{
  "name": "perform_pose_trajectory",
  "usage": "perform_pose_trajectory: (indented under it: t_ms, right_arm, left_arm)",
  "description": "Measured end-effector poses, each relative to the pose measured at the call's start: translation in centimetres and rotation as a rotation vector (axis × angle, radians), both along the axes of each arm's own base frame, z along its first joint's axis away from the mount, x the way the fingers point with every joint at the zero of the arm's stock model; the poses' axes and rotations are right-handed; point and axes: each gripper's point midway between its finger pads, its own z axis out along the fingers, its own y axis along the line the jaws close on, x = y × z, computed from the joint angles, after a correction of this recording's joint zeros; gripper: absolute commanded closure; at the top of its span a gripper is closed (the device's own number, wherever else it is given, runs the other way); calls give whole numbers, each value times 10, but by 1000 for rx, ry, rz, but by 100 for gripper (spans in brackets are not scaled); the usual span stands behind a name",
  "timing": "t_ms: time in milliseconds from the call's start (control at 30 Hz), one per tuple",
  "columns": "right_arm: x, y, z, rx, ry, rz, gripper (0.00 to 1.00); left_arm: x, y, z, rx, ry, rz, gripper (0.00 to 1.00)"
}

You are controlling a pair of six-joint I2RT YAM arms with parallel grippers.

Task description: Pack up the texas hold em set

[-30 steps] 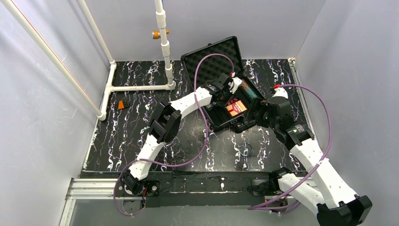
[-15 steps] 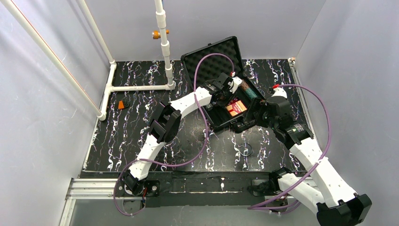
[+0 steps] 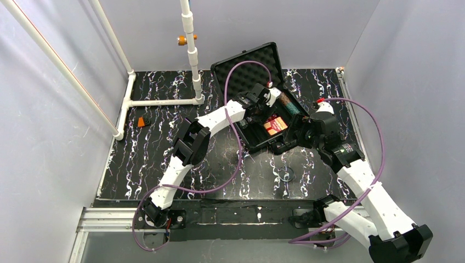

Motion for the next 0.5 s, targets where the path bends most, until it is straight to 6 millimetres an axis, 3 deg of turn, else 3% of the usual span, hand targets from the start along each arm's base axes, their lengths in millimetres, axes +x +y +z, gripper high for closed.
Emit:
perform_pose_trajectory:
  t_ms: [100,200,300,500]
  right_arm:
    - [0,0,-1,-2,3,-1,2]
    - [1,0,-2,-5,7,-1,2]
    - [2,0,-3,-7,8,-4,2]
    - [4,0,-4,-10,12,-4,2]
  left_arm:
    - [-1,-1,1,-10,7,-3,41]
    - [-2,-1,6,-29,17,2,27]
    - [-8,-1,16,-57,39,2,21]
    - [-21,-1,66,-146,26,2,17]
